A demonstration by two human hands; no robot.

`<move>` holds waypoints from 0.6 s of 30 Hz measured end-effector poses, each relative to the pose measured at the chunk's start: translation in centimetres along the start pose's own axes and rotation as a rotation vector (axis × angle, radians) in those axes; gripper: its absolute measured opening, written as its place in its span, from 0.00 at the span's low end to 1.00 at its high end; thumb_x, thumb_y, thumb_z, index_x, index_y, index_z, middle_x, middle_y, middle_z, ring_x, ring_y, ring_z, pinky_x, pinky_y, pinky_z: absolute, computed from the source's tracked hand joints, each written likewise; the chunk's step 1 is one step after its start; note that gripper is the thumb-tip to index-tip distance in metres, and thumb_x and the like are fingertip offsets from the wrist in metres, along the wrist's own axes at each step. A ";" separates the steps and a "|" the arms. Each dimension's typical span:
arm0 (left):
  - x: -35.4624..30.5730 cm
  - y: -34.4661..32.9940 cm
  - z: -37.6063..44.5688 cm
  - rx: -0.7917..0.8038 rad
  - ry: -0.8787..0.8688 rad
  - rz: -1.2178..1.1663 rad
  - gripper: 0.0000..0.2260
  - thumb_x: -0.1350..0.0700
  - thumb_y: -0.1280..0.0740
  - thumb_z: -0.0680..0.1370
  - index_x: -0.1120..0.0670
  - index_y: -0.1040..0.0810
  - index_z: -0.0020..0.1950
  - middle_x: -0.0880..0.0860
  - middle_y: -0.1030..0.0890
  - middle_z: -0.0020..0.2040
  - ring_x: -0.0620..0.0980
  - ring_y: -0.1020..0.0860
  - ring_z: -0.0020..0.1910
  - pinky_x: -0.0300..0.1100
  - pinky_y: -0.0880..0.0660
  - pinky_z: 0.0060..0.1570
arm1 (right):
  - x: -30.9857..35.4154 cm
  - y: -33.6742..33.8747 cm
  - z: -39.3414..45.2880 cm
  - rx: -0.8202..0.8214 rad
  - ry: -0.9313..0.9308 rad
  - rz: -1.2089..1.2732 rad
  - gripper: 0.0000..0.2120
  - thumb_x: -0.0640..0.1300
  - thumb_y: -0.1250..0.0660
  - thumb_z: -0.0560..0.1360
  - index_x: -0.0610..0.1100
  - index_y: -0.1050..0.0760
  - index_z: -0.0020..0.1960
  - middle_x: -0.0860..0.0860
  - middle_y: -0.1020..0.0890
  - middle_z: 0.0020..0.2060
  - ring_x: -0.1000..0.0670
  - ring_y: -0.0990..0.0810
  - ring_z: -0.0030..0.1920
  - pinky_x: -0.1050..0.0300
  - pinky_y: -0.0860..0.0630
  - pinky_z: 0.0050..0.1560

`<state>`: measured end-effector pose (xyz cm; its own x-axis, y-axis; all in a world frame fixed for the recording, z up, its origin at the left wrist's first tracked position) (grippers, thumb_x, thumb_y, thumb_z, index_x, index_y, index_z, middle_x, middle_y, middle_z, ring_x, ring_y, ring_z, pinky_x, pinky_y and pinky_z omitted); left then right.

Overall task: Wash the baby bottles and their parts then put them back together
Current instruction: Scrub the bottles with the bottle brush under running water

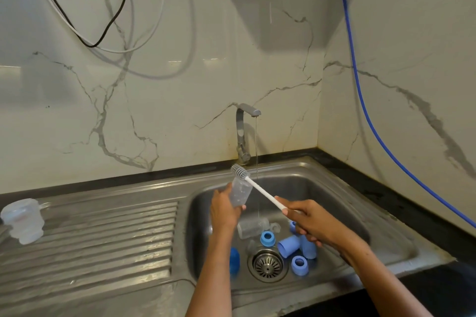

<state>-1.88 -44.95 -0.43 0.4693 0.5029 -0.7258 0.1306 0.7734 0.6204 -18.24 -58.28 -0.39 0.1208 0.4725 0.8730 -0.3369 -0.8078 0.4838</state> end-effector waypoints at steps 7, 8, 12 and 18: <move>0.6 0.4 0.3 -0.013 0.046 0.000 0.26 0.56 0.25 0.71 0.51 0.27 0.68 0.57 0.23 0.59 0.55 0.24 0.57 0.49 0.23 0.54 | -0.4 1.0 -0.5 0.075 -0.046 0.076 0.17 0.49 0.39 0.81 0.64 0.30 0.67 0.50 0.33 0.26 0.56 0.38 0.23 0.64 0.38 0.20; 0.6 0.5 0.3 -0.009 0.040 -0.001 0.25 0.57 0.25 0.71 0.51 0.26 0.67 0.57 0.23 0.59 0.55 0.23 0.57 0.50 0.23 0.54 | -0.7 1.3 -0.6 0.087 -0.054 0.082 0.16 0.49 0.39 0.80 0.63 0.29 0.66 0.49 0.33 0.27 0.54 0.38 0.24 0.64 0.38 0.20; 0.7 0.3 0.2 0.001 0.029 0.046 0.27 0.57 0.25 0.71 0.49 0.27 0.69 0.57 0.25 0.61 0.55 0.25 0.59 0.48 0.25 0.58 | -0.8 1.1 -0.4 0.067 -0.044 0.044 0.16 0.49 0.39 0.80 0.63 0.28 0.66 0.46 0.33 0.30 0.52 0.37 0.27 0.63 0.38 0.21; -0.1 -0.7 0.2 -0.001 0.006 0.004 0.23 0.55 0.26 0.71 0.50 0.25 0.66 0.57 0.25 0.60 0.54 0.26 0.60 0.43 0.25 0.53 | 0.6 -0.5 0.8 -0.073 0.050 -0.064 0.17 0.47 0.41 0.81 0.67 0.33 0.63 0.55 0.31 0.26 0.60 0.34 0.20 0.64 0.36 0.22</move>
<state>-1.81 -45.61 -0.70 0.4648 0.5084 -0.7249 0.1279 0.7715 0.6232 -17.29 -57.86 -0.04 0.0983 0.5405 0.8356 -0.3971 -0.7486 0.5310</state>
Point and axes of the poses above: each hand's wrist, its own z-axis towards the middle knuckle, its own y-axis out of the back of the hand, x = y × z, the point moved 7 cm from there along z, towards the middle knuckle
